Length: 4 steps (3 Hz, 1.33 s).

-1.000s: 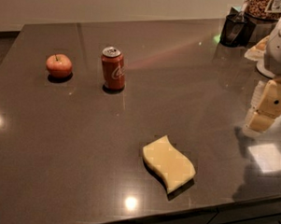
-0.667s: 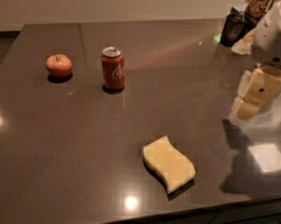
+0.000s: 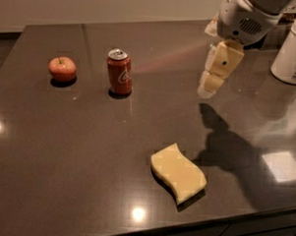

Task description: Pick apple

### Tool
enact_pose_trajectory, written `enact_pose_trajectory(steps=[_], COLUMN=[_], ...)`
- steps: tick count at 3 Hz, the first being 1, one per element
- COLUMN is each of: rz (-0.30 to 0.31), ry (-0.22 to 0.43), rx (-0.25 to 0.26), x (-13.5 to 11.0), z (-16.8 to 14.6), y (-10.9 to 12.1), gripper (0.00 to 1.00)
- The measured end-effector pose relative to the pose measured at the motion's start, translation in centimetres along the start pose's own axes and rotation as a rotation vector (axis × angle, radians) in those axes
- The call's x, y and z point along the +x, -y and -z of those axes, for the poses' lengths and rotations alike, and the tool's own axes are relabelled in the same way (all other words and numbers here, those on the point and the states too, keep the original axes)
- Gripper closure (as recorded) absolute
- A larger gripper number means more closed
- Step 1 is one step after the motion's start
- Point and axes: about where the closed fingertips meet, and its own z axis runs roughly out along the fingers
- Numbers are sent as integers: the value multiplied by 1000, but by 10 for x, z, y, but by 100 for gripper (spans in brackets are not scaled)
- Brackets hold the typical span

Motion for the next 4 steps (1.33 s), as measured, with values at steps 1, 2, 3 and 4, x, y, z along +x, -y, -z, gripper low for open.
enact_pose_trajectory(steps=[1,2,3,4], rz=[28,54,81,91], ry=[34,70,86,85], rx=[-3,-8,-16,-27], x=[-41,-86,-130,-166], z=[-19,-38,-60,-82], y=[24,34,40,46], gripper=[0,0,0,0])
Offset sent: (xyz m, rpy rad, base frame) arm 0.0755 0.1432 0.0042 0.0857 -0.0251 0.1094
